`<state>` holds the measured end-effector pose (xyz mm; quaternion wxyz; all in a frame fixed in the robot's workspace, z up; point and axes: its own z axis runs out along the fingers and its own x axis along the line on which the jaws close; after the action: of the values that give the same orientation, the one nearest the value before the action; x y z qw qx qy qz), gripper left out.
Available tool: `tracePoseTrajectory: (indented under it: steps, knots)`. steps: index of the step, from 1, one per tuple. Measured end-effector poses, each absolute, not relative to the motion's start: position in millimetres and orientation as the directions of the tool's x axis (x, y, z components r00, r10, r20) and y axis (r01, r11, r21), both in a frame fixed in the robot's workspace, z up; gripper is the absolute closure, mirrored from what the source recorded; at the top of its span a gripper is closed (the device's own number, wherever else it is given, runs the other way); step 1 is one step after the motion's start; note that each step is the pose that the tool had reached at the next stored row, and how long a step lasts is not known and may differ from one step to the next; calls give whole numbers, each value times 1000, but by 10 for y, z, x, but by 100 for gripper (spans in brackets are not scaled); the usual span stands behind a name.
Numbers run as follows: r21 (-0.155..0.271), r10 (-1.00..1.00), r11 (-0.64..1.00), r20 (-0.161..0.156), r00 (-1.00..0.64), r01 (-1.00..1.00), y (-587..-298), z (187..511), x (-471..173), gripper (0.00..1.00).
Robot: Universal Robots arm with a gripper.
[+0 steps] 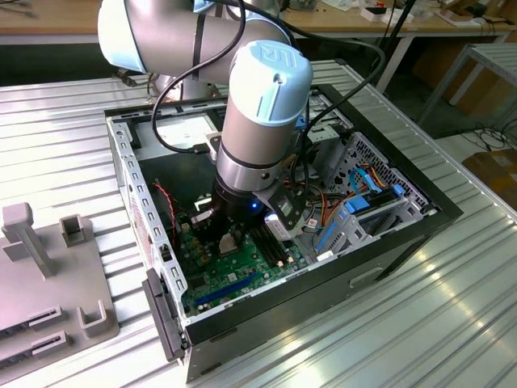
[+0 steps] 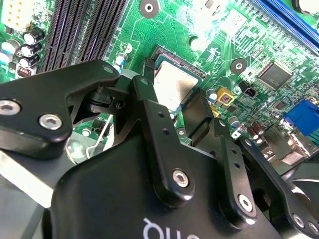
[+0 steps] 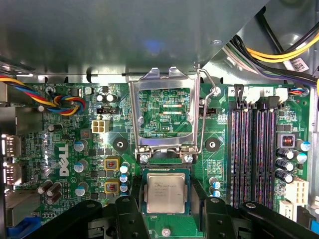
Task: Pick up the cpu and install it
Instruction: 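Place the cpu into insertion slot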
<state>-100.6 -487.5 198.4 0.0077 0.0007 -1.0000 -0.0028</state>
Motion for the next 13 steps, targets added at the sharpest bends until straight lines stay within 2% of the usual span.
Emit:
tracePoseTrajectory:
  steps: [5,6,13]
  knots:
    - [6,-2,1000,15,-1000,-1,-4873,1980,-1004,51]
    - [6,-2,1000,15,-1000,-2,-4874,1981,-1002,39]
    - [6,-2,1000,15,-1000,-1,-4874,1976,-996,39]
